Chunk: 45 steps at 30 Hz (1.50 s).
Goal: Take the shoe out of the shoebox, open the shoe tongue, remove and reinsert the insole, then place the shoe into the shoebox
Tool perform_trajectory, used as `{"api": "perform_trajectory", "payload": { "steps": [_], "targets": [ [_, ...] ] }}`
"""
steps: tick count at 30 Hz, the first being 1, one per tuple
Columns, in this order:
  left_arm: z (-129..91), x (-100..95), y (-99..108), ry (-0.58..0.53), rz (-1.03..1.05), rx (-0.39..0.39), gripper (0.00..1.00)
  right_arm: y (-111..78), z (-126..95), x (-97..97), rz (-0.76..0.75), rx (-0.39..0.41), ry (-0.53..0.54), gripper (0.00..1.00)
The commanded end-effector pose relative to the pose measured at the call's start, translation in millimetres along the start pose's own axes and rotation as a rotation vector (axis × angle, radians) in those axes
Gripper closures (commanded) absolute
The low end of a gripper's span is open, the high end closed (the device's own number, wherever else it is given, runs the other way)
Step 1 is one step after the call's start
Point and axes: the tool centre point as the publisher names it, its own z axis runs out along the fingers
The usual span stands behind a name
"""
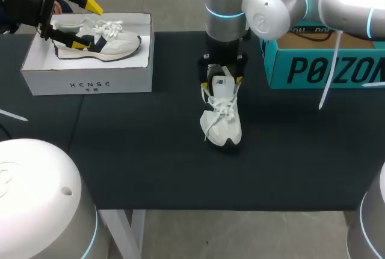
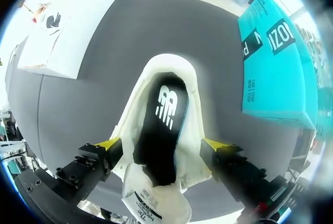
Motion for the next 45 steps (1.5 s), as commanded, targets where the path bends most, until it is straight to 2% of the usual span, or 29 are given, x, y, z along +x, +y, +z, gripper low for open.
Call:
{"api": "perform_trajectory", "payload": {
  "steps": [1, 13, 45],
  "targets": [
    [0.1, 0.3, -0.5, -0.002, -0.001, -0.001, 0.0, -1.8, -2.0, 0.8, 0.001, -0.007, -0.001, 0.0],
    [0.1, 0.3, -0.5, -0.002, -0.001, -0.001, 0.0, -7.1, -4.9, 6.4, -0.004, -0.014, 0.004, 0.0],
    [0.1, 0.3, -0.5, -0.002, -0.001, -0.001, 0.0, -28.5, -10.1, 3.9, 0.029, -0.009, -0.006, 0.0]
  ]
}}
